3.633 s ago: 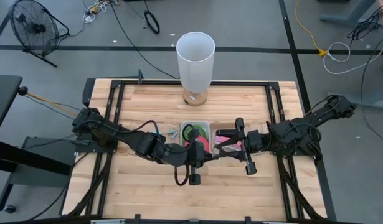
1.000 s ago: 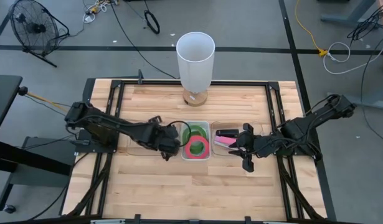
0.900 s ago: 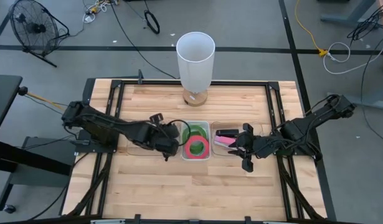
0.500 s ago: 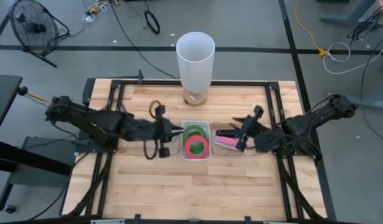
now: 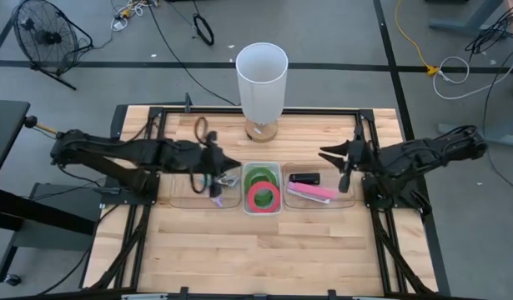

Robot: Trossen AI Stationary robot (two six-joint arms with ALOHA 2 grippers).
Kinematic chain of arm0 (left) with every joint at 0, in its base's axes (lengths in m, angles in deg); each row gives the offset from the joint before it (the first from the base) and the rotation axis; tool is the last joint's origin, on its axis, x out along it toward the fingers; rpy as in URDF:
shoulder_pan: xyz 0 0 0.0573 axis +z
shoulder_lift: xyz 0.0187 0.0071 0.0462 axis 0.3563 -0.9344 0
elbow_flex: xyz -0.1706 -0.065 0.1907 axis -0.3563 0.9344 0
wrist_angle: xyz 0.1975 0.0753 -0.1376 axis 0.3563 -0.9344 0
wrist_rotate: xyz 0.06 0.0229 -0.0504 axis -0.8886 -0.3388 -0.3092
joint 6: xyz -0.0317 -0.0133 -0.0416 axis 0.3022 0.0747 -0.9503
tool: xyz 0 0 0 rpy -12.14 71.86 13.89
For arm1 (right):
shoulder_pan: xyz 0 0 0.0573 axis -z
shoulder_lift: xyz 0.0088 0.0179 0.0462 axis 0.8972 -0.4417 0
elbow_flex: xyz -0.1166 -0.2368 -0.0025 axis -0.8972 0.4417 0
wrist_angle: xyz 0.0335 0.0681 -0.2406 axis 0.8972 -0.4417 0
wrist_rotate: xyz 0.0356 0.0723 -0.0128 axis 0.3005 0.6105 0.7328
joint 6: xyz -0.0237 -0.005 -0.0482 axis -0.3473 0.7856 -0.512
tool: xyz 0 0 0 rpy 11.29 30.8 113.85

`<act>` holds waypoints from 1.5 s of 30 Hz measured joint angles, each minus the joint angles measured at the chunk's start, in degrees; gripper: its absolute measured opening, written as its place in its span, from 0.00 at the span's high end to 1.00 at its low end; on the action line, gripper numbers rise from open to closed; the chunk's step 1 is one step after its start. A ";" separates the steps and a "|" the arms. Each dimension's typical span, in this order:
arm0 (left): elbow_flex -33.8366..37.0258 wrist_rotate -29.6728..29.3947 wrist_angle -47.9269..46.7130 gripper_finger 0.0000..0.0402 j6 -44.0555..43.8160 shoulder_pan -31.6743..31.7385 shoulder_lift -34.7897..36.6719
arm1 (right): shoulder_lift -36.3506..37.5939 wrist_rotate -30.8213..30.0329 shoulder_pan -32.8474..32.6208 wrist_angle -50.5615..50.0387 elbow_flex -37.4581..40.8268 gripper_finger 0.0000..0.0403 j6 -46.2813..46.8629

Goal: Pick and place Stapler, Stapler remover, tape
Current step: Return to Home Position

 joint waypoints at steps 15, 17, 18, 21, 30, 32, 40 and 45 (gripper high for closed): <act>33.91 2.94 11.29 0.96 -1.87 0.32 41.50 | 29.62 1.65 0.08 10.97 27.54 0.93 -5.04; 38.04 2.39 11.22 0.96 -2.15 0.00 47.14 | 34.76 1.66 0.08 12.31 31.20 0.93 -4.27; 40.06 2.31 12.33 0.96 -2.17 -0.11 49.57 | 36.93 1.95 0.11 14.88 33.25 0.93 -4.64; 45.45 2.15 14.41 0.96 -2.15 -0.17 56.01 | 42.08 6.05 0.10 21.40 39.24 0.93 -9.11; 55.52 -0.64 16.18 0.96 -2.09 -0.17 63.69 | 45.86 1.75 0.08 37.43 53.53 0.93 -15.45; 57.02 -0.66 16.15 0.96 -3.50 -0.17 63.99 | 45.86 1.02 0.08 37.90 55.95 0.93 -12.77; 58.28 -0.63 12.80 0.96 -11.44 -0.17 63.80 | 45.66 1.61 0.08 35.55 59.43 0.93 -10.63; 58.28 -0.67 12.69 0.96 -12.42 -0.17 63.80 | 45.69 1.62 0.05 39.50 59.30 0.93 -10.47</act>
